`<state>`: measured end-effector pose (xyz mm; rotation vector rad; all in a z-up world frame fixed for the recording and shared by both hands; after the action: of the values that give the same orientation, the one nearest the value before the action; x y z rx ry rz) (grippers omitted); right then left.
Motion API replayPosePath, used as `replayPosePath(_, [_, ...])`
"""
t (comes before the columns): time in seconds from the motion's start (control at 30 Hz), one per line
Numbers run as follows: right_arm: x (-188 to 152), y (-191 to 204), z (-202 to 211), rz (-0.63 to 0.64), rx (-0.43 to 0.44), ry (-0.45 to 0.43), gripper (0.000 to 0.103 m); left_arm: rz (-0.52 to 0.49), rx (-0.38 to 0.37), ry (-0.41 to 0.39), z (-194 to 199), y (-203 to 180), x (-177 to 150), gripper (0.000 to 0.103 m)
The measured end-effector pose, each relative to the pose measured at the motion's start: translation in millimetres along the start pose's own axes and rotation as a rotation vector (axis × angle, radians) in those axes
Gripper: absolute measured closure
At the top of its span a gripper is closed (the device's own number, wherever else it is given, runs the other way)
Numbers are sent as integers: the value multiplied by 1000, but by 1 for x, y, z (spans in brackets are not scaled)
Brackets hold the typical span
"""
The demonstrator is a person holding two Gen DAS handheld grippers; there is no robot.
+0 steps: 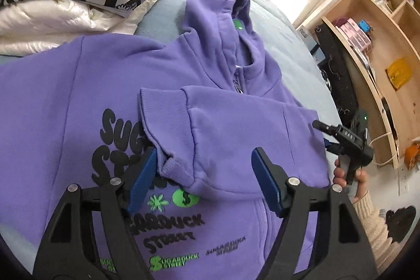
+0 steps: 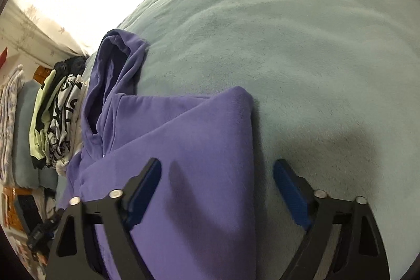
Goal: Fold large clothes
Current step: 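Lift the cuff and lay it flatter across the chest with the left gripper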
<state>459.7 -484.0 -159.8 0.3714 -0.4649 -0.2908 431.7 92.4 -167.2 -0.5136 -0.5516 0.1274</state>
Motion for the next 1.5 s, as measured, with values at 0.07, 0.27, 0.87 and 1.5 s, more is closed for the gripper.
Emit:
replayPosePath(0.07, [-5, -1, -2, -3, -2, -6, 47, 25, 62, 18, -17, 7, 4, 33])
replayPosePath(0.27, [-6, 12, 21, 52, 14, -121, 84, -24, 244, -36, -36, 4, 18, 91])
replayPosePath(0.87, [-74, -10, 66, 114, -64, -3, 27, -238, 340, -97, 2, 3, 8, 94])
replayPosePath(1.5, [-118, 48, 126, 308, -224, -113, 59, -248, 453, -178, 50, -17, -18, 91])
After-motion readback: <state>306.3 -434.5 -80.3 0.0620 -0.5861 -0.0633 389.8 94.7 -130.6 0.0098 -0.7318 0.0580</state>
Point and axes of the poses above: each gripper's, at about its wrist camera, not at the fingertips, and z roughly against the way its jaws point, y to its left, x to its top, the point moved 7 cm from there along -z, roughly the way its jaws point, and after that the axes turned 2 degrees about -y, right-handed, at the moved point
